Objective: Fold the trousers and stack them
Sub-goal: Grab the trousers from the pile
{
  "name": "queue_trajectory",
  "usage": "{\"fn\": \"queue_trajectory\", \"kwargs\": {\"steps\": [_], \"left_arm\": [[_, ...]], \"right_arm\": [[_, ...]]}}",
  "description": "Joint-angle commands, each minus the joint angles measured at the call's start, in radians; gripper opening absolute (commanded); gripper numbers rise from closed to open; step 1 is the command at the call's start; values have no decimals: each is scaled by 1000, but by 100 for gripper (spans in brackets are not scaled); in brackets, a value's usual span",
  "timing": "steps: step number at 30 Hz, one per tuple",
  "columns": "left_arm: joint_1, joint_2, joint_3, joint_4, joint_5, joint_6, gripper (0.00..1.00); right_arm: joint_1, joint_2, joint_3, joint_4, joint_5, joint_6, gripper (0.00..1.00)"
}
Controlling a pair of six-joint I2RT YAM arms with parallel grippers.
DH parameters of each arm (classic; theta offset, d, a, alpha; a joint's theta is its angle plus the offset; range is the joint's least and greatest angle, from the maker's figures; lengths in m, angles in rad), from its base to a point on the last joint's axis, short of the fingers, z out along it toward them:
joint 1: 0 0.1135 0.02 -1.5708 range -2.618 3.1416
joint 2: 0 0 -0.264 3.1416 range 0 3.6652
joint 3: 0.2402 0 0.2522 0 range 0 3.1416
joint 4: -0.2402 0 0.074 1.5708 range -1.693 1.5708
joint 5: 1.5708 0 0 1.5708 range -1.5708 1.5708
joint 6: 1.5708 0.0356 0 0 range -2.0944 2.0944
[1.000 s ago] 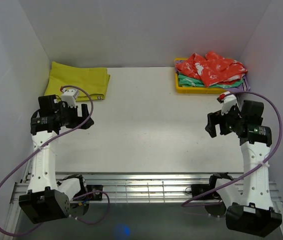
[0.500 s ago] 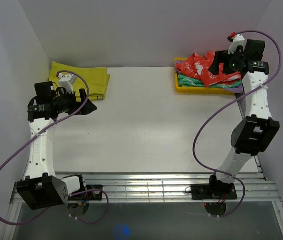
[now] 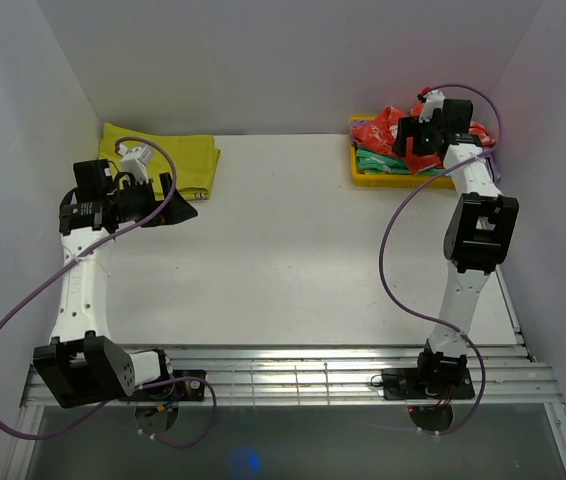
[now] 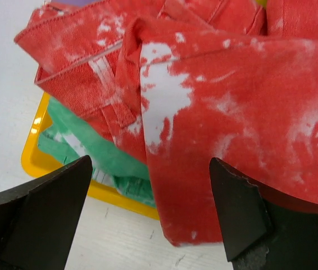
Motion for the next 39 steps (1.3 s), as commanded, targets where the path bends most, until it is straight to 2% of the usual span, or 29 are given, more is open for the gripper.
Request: {"fn": "queue_trajectory", "kwargs": {"steps": [1, 4, 8, 13, 15, 17, 18, 19, 20, 21, 23, 30, 35, 39], "left_arm": [[0, 30, -10, 5, 10, -5, 98], [0, 57, -17, 5, 25, -9, 98], [-1, 87, -20, 4, 38, -24, 98], [0, 116, -16, 4, 30, -32, 98], [-1, 124, -8, -5, 27, -34, 98], [0, 133, 6, -13, 22, -32, 98], [-1, 135, 21, -22, 18, -23, 98], [0, 138, 27, -25, 10, -21, 98], [-1, 142, 39, -31, 4, -15, 98], [-1, 144, 44, -39, 4, -6, 98], [0, 127, 41, -41, -1, -8, 98], [0, 32, 67, 30, -25, -64, 98], [0, 20, 98, 51, -45, -83, 98], [-1, -5, 108, 87, -24, -104, 98]], "right_arm": [[28, 16, -4, 218, 77, 43, 90], [42, 55, 28, 256, 113, 66, 90], [62, 139, 97, 258, 258, 68, 90], [81, 214, 123, 270, 306, 50, 90], [82, 230, 121, 268, 340, 42, 98], [82, 228, 103, 271, 351, 31, 69], [82, 224, 100, 272, 351, 25, 42], [82, 204, 98, 270, 343, 19, 33], [82, 170, 97, 255, 322, 10, 15], [82, 127, 104, 230, 277, 5, 8], [81, 19, 128, 183, 199, -15, 8], [56, -549, 101, 167, -60, 39, 8], [56, -692, 102, 242, -235, 135, 8], [56, -813, 62, 417, -341, 302, 8]]}}
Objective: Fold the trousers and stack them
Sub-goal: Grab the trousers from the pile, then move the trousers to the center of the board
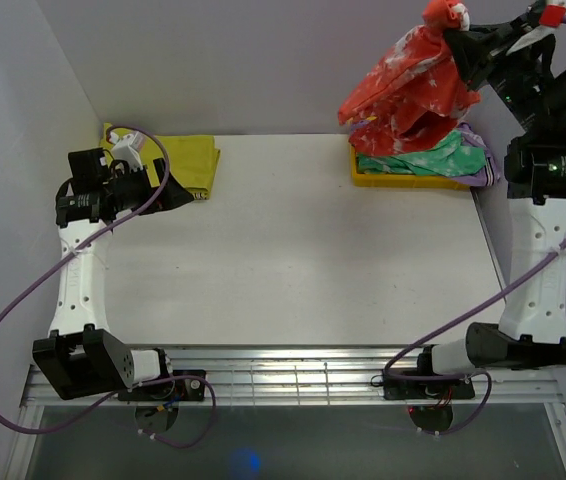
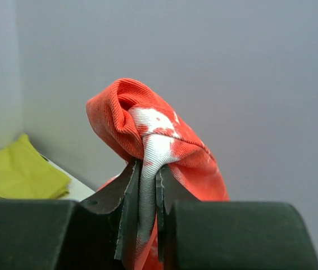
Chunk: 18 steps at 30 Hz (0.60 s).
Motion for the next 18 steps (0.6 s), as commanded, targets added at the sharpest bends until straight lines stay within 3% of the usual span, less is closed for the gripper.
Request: {"fn": "queue_trajectory", "kwargs": {"steps": [1, 7, 12, 16, 18], "left_arm": [[0, -60, 37, 55, 18, -33, 98], [-1, -91, 53, 108, 46, -48, 98], [0, -91, 19, 117, 151, -4, 98], [-3, -94, -52, 41, 368, 225, 98], [-23, -96, -104, 8, 391, 367, 98]], "right_arm": [[2, -75, -12, 315, -162, 197, 8], [5, -130, -8, 483, -185, 411, 8], [12, -169, -133, 516, -231, 622, 8], [13, -225, -343, 441, -240, 620, 8], [13, -265, -422, 430, -226, 606, 8]]}}
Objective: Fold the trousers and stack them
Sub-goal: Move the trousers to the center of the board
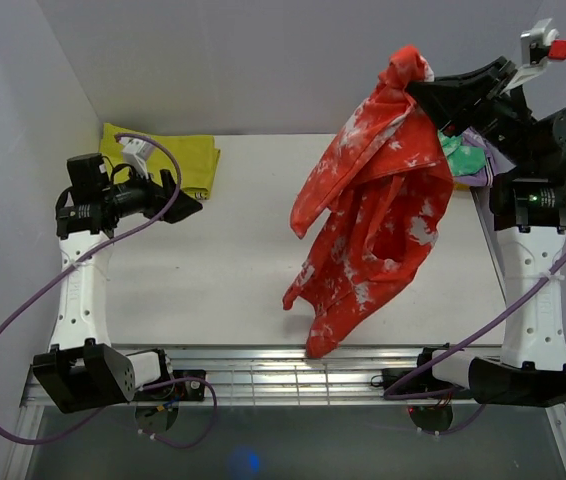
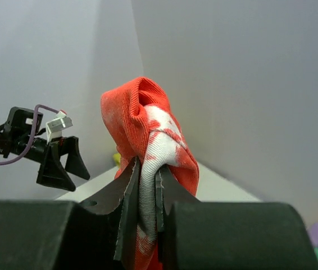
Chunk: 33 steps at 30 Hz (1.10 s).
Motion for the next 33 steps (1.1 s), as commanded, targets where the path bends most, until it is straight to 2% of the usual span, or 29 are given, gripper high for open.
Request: {"fn": "queue_trajectory", "kwargs": {"steps": [1, 3, 5, 6, 8, 12, 15, 21, 28, 30, 31, 32, 33], "left_arm": [[-37, -29, -79, -104, 169, 286, 98], [-133, -46, -144, -100, 95, 397, 98], [-257, -63, -185, -54, -72, 425, 98], [-361, -66, -222, -28, -115, 423, 98], [-495, -49, -248, 27, -159, 413, 98], [-636, 55, -271, 159, -298, 321, 98], [-736, 133, -287, 373, -422, 256, 98], [-841, 374, -207, 514, -429, 201, 98], [-917, 480, -235, 630, -400, 170, 98], [-933, 514, -245, 662, -445, 156, 98], [-937, 528, -242, 685, -476, 152, 94], [-937, 561, -230, 687, -539, 147, 75], [-936, 580, -197, 683, -583, 147, 64]], "right_arm": [[-1, -57, -134, 84, 54, 31, 8], [0, -73, -179, 87, 51, 36, 8], [2, -77, -225, 70, 63, 19, 8], [2, -80, -233, 59, 68, 1, 8], [2, -91, -256, 32, 104, -53, 8], [0, -106, -290, 12, 143, -119, 8], [0, -125, -325, -37, 176, -165, 8], [0, -137, -346, -56, 219, -208, 8], [-4, -110, -333, -76, 243, -233, 8], [-4, -105, -337, -76, 241, -227, 8], [-4, -105, -339, -79, 241, -228, 8], [-6, -105, -342, -80, 243, -230, 8], [-7, -108, -342, -86, 246, -231, 8]]}}
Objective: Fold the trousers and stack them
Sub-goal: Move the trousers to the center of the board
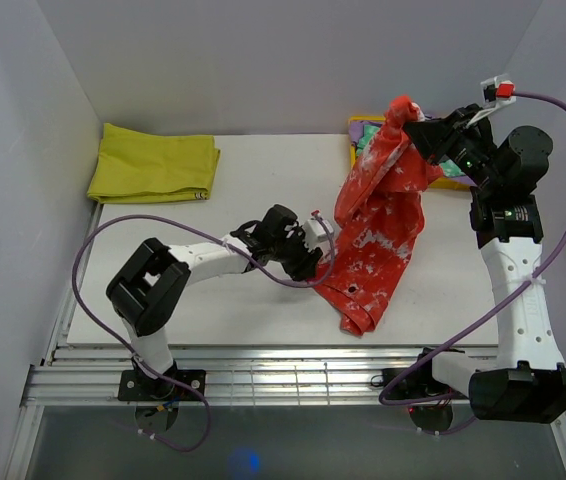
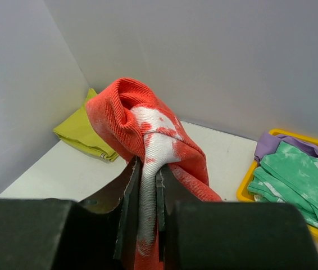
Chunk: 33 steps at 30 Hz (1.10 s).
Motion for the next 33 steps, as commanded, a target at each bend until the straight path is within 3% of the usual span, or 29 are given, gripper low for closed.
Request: {"fn": "queue_trajectory", "kwargs": {"steps": [1, 2, 4, 9, 13, 14, 18, 21, 23, 24, 25, 26, 27, 28, 30, 33], "left_arm": [[2, 59, 59, 42, -167, -18, 53], [20, 78, 80, 22, -192, -8, 33], [66, 70, 134, -53, -210, -8, 1], [342, -112, 170, -249, -169, 18, 0], [566, -284, 234, -372, -140, 212, 0], [589, -306, 254, -397, -141, 252, 0], [654, -388, 335, -449, -173, 413, 0], [684, -464, 306, -504, -178, 499, 0], [700, -558, 233, -550, -161, 557, 0], [703, -600, 131, -605, -148, 629, 0], [707, -643, 75, -646, -131, 677, 0], [708, -731, 12, -682, -117, 727, 0], [708, -776, -108, -752, -92, 831, 0], [706, -816, -169, -782, -92, 876, 0], [706, -919, -333, -794, -139, 967, 0], [708, -970, -438, -791, -207, 1009, 0]], "right_arm": [[-12, -20, 21, 62, 32, -20, 8], [-15, -23, 32, 55, 32, -31, 8], [-32, -21, 50, 16, 43, -52, 8], [-138, 35, 163, -154, 72, -105, 8], [-219, 155, 223, -277, -12, -95, 8], [-222, 178, 228, -292, -39, -86, 8], [-222, 301, 228, -182, -422, 19, 8], [-222, 319, 193, -200, -483, -72, 10], [-224, 324, 181, -475, -443, -333, 16], [-225, 322, 153, -563, -404, -423, 23], [-225, 315, 120, -735, -362, -501, 38], [-225, 307, 31, -796, -309, -572, 64], [-231, 296, -21, -832, -182, -658, 76], [-238, 276, -67, -856, -119, -689, 95], [-271, 258, -141, -869, 21, -755, 97], [-279, 249, -90, -866, 80, -822, 94]]}}
